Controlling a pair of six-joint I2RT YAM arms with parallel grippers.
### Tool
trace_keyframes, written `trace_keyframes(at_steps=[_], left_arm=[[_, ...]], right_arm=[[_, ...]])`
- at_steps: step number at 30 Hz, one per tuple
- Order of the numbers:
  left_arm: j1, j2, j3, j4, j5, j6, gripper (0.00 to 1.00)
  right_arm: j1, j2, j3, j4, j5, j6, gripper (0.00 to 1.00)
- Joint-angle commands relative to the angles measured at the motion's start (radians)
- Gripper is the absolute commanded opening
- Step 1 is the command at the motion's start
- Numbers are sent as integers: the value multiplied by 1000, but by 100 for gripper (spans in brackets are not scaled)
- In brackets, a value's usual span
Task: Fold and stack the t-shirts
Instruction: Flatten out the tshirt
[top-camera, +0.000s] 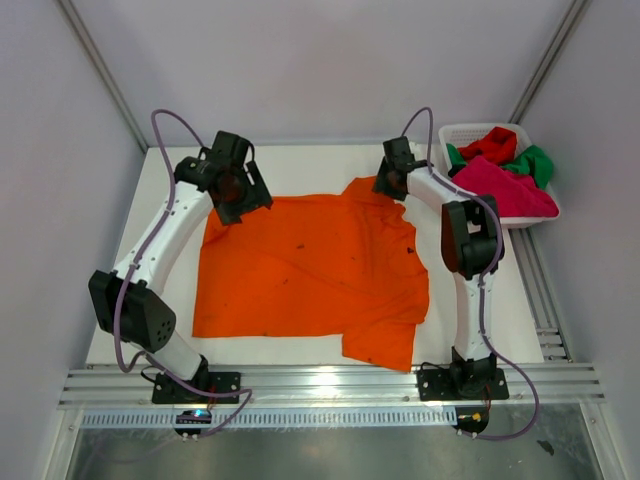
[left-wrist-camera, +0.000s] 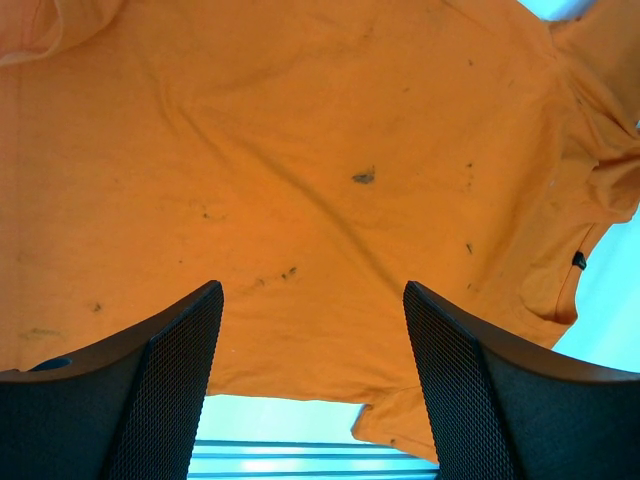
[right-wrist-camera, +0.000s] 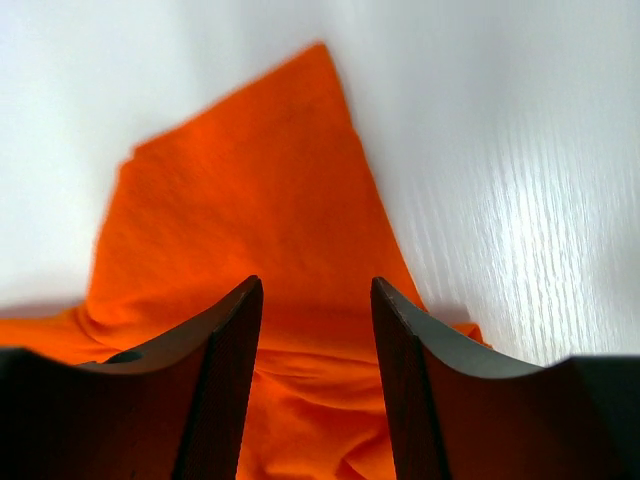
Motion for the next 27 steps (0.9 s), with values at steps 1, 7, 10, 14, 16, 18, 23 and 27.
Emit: trace_keyframes(at_steps=[1,7,10,14,16,18,23,27], left_arm=[[-2,1,-6,35,17,2,75],[-2,-15,-26,43,11,-12,76],[-2,-27,-33,38,4,-18,75],[-2,-32,-33,23,-4,-21,76],[-4,-32,-31,17,-6,-24,75],[-4,-30,-26,12,-6,-27,75],[-4,-33,-26,7,0,-38,75],[-2,-44,-28,3,-3,-44,75]], right_arm=[[-2,-65,84,131,-4,-64,52],[-5,19,195,124,11,-114,52],[-5,64,233,115,39,-133,52],[-8,139,357,11,76,-110,52],[-9,153,376,1,74,-96,52],[-9,164,377,4,68,-84,52],[-11,196,414,-34,56,-71,52],[-12,197,405,-48,56,-73,52]])
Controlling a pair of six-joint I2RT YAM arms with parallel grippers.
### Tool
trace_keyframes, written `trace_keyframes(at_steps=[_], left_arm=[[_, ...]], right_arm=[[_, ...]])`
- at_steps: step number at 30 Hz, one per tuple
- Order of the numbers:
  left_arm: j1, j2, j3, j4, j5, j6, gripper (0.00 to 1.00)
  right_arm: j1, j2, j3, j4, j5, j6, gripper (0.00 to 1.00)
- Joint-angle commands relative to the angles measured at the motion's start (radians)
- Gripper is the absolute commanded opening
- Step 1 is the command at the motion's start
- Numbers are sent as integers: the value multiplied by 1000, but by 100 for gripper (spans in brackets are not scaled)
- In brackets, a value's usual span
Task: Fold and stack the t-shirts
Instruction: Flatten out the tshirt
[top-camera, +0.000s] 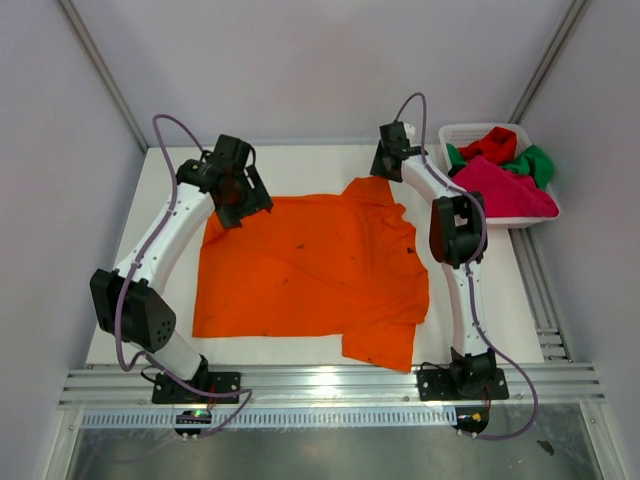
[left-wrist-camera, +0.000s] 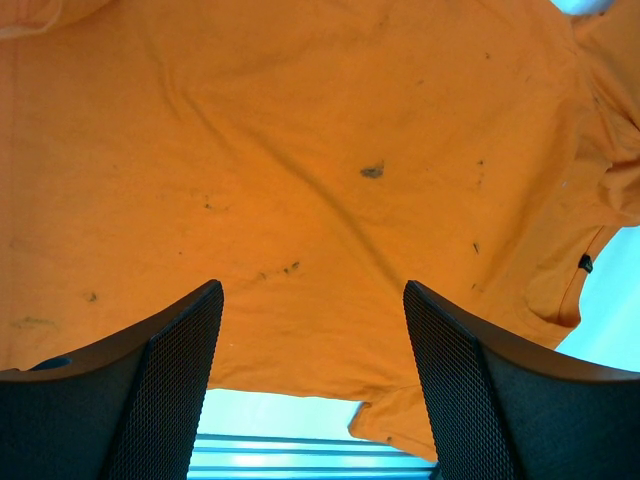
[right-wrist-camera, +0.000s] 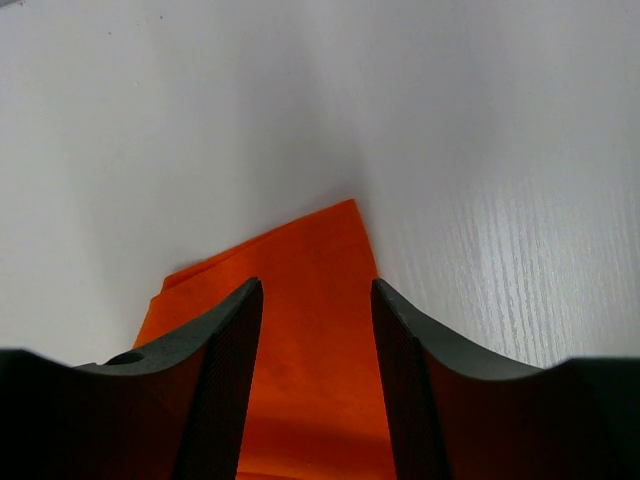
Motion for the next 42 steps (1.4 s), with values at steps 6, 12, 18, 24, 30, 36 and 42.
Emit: trace_keyframes(at_steps=[6,12,18,24,30,36,42], left_arm=[[-4,-50,8,-4,-3,-18,75],[-4,-58,19,-7,0,-16,75],[-4,-58,45,-30,-8,-6,75],[-2,-56,79,-58,-15,4,75],[-2,-48,122,-84,-21,11,76],[-2,-48,136,-92,-34,10,75],[-4,-56,136,-95,-46,5,75]], right_arm=[[-8,-7,53,-55,42,29,52],[-28,22,71,-115,30,71,52],[-33,42,69,-126,21,86,52],[-42,71,91,-136,-22,103,52],[-42,92,89,-123,-80,124,52],[-42,105,83,-104,-129,147,52],[-42,111,83,-98,-155,134,36]])
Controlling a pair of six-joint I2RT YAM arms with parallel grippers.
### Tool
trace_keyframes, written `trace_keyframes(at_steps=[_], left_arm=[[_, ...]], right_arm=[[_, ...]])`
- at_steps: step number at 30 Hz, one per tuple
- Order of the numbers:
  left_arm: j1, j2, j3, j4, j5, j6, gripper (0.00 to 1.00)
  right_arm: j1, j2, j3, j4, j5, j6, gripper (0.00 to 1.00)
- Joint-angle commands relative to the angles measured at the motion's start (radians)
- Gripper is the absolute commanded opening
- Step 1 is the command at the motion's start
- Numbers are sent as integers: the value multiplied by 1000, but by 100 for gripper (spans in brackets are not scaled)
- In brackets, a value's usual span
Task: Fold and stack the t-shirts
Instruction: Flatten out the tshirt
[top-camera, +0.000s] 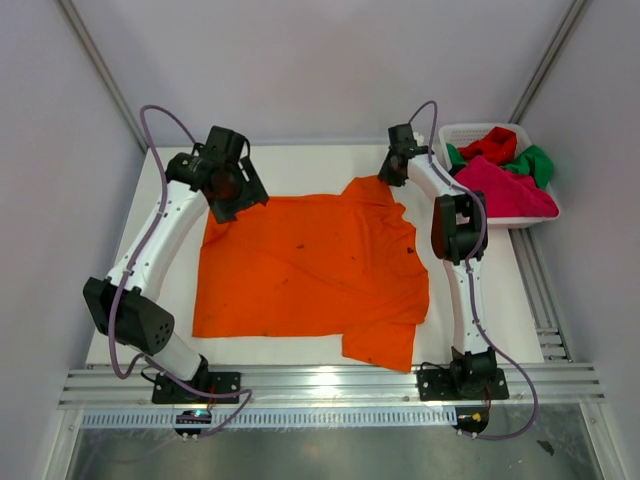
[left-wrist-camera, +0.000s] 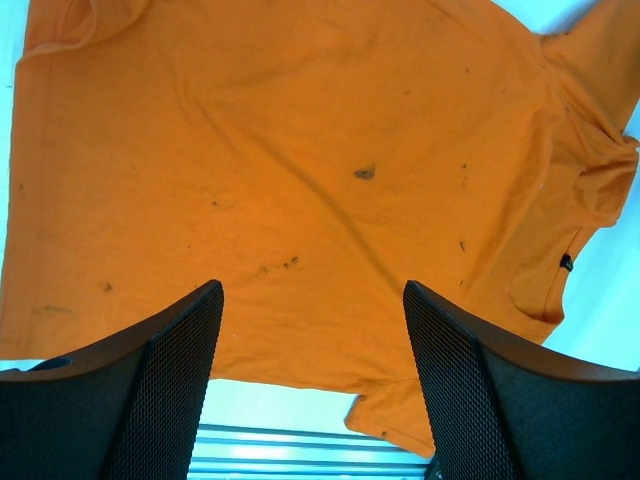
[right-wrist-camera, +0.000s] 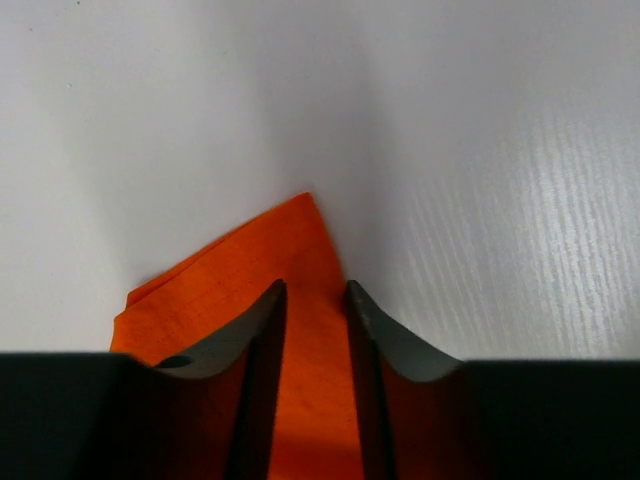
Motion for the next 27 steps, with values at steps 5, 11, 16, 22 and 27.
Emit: trace_keyframes(at_steps=[5,11,16,22,27], left_arm=[[-4,-38,37,-7,-21,-2,75],[-4,-45,25,3,-22,-7,75],[-4,-41,-42,39,-44,-16,74],[-2,87,-93,-9,-119,-74,74],[-2,232,14,-56,-242,-88,73]], right_arm=[[5,46,17,-3,-69,4,12],[7,39,13,-6,-77,-7,3],[7,-16,-56,41,-82,-16,3],[7,-78,-119,64,-71,-60,3],[7,-165,-220,104,-65,-93,3]])
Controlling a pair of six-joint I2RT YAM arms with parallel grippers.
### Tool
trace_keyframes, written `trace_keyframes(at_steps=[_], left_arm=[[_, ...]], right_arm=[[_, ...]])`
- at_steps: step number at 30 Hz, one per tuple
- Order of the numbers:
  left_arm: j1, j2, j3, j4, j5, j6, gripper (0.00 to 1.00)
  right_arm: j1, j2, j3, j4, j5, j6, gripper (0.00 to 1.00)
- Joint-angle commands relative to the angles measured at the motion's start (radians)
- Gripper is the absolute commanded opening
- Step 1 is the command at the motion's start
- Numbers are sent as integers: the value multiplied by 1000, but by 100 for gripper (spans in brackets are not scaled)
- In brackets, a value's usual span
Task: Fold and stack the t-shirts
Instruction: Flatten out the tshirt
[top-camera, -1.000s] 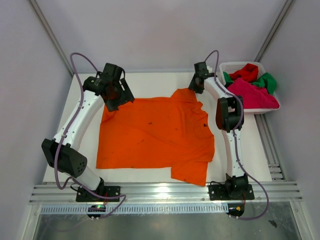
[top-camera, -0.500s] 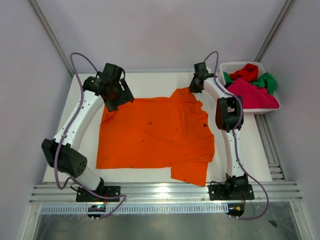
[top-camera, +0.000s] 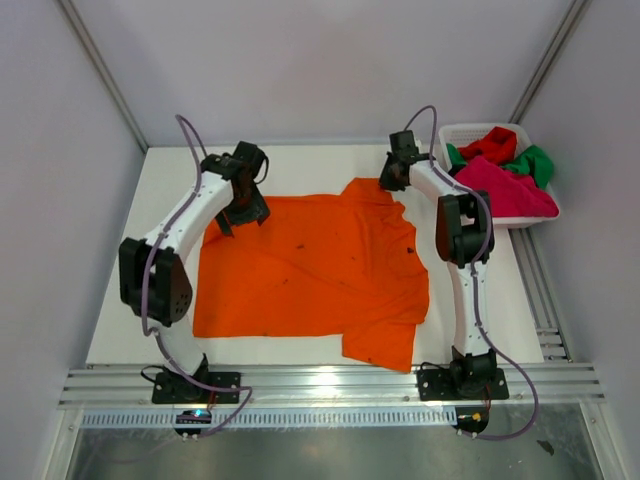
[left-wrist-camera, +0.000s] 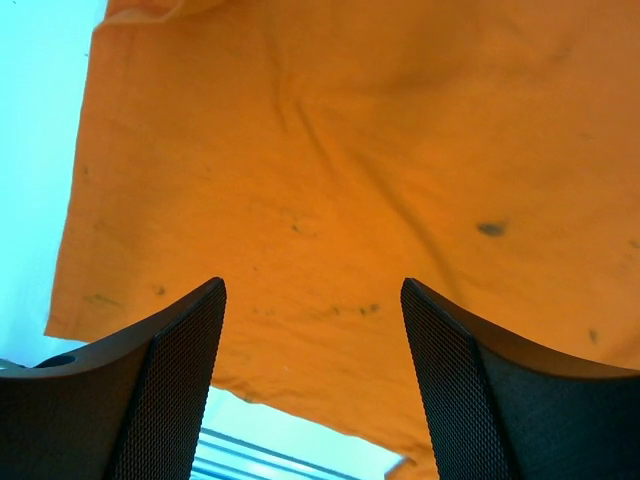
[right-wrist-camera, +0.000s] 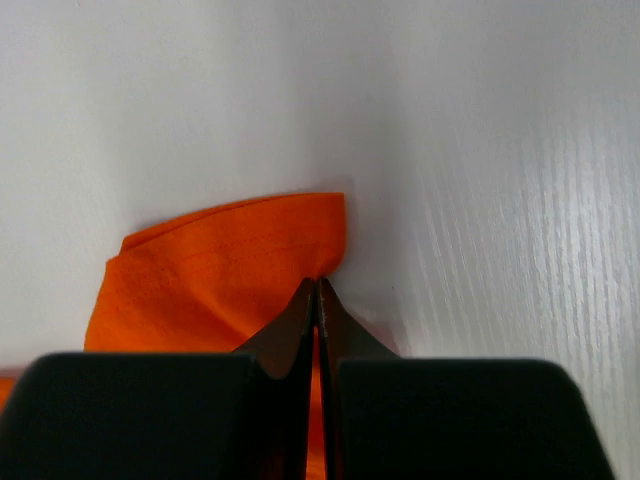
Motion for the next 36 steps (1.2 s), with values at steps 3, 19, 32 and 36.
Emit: trace_keyframes(at_steps=[3,19,32,36], left_arm=[[-2,145,168,-73,-79,-25,73],[-21,204,104,22,52,-37,70],[-29,194,141,-33,11,-50,70],[-29,208,159,-43,26,-47,70]], right_arm=[[6,-143,-113,0,20,-61,3],[18,-371,-379,229,67,-147,3],[114,-531,-528,298,59,-193,3],[156,-604,-644,301,78,-193,3]])
